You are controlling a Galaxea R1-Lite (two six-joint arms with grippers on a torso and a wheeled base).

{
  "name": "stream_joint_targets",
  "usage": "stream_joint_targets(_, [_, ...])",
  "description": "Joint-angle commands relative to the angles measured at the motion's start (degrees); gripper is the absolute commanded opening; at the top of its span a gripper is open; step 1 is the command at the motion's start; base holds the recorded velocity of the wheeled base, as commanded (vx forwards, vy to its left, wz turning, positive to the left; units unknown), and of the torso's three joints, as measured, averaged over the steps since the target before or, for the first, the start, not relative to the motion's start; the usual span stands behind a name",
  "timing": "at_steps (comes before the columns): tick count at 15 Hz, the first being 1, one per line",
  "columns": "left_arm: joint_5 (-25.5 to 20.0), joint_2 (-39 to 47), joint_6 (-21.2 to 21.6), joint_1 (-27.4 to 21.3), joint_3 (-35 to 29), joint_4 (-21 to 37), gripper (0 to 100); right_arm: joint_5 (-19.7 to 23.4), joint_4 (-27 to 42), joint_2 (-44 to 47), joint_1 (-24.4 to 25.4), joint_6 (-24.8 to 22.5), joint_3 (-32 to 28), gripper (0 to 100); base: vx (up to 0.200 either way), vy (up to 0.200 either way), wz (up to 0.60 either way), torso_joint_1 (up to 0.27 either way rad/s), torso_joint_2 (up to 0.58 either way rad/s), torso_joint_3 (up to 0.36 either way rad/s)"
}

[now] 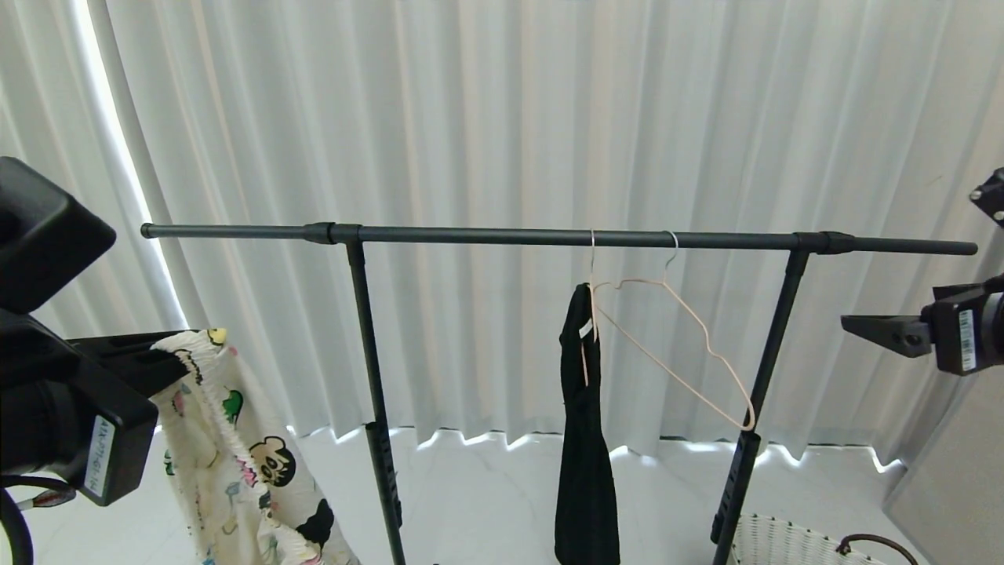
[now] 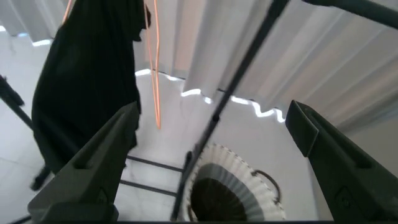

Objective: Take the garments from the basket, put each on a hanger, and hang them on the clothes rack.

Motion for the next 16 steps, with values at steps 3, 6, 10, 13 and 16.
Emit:
stream_joint_targets(3, [0.01, 0.49, -0.10, -0.01, 0.53, -0.01, 0, -0.01, -0.14, 7.31, 3.69, 2.91, -1.80, 100, 0.200, 0.000, 0.00, 0.004, 0.00, 0.004])
stream_joint_targets(6, [-0.08, 1.37, -0.18, -0.01, 0.80, -0.01, 0, -0.10, -0.05, 11.62, 5.18, 4.76, -2.51, 100, 0.200, 0.000, 0.00, 0.001, 0.00, 0.004])
stream_joint_targets(10, [-0.17, 1.72, -0.18, -0.97, 0.80, -0.01, 0, -0.01, -0.23, 17.51, 5.18, 5.81, -2.07, 100, 0.000, 0.000, 0.00, 0.000, 0.00, 0.000])
stream_joint_targets(13, [-0.17, 2.24, -0.18, -1.06, 1.15, -0.10, 0, 1.48, -3.30, 23.84, 5.89, 6.25, -2.15, 100, 0.000, 0.000, 0.00, 0.000, 0.00, 0.000])
stream_joint_targets(16, [-0.17, 2.77, -0.10, -1.15, 1.24, -0.10, 0, 1.75, -7.52, 28.50, 5.89, 9.59, -2.24, 100, 0.000, 0.000, 0.00, 0.000, 0.00, 0.000])
